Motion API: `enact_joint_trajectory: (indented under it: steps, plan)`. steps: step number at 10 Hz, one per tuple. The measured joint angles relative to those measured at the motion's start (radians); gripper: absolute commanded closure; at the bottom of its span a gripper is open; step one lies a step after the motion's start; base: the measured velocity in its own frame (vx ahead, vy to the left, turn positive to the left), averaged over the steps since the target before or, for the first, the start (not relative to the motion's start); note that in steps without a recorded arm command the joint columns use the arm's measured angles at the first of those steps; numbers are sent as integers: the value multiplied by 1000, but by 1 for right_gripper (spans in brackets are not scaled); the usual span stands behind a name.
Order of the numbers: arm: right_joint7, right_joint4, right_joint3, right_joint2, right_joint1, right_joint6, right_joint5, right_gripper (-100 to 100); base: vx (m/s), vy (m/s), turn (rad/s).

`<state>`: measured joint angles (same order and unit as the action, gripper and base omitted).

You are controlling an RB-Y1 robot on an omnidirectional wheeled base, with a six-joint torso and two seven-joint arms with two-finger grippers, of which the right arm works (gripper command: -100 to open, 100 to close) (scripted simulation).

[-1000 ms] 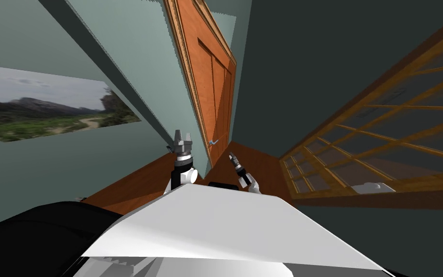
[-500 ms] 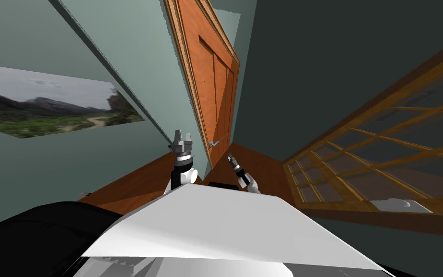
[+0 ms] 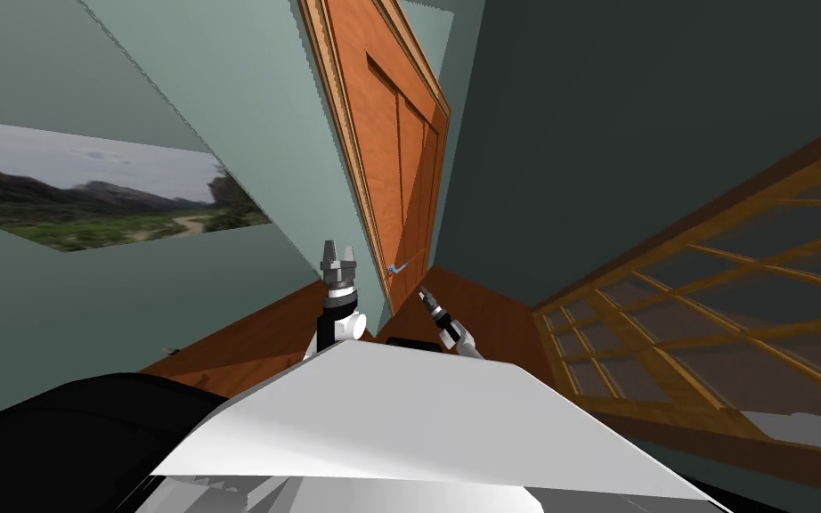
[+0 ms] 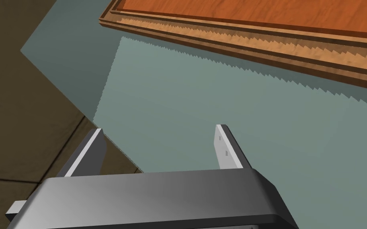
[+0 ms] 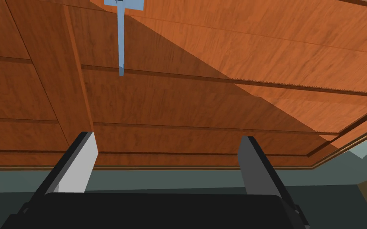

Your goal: Push the door open

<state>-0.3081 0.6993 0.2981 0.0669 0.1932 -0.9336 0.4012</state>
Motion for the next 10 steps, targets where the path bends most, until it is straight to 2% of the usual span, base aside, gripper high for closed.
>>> enact_joint_trajectory:
  steps: [4, 5, 6, 8, 10]
  plan:
    - [-26, -138, 21, -21, 64, -42, 26, -100, 180, -59, 136]
    - [-45, -129, 37, -22, 58, -32, 42, -100, 136, -51, 49]
    - [-53, -146, 41, -25, 66, -34, 46, -100, 40, -20, -21]
    - [-52, -198, 40, -33, 90, -55, 48, -100, 78, -27, 84]
    - [-66, -220, 49, -37, 99, -61, 58, -100, 73, -26, 60]
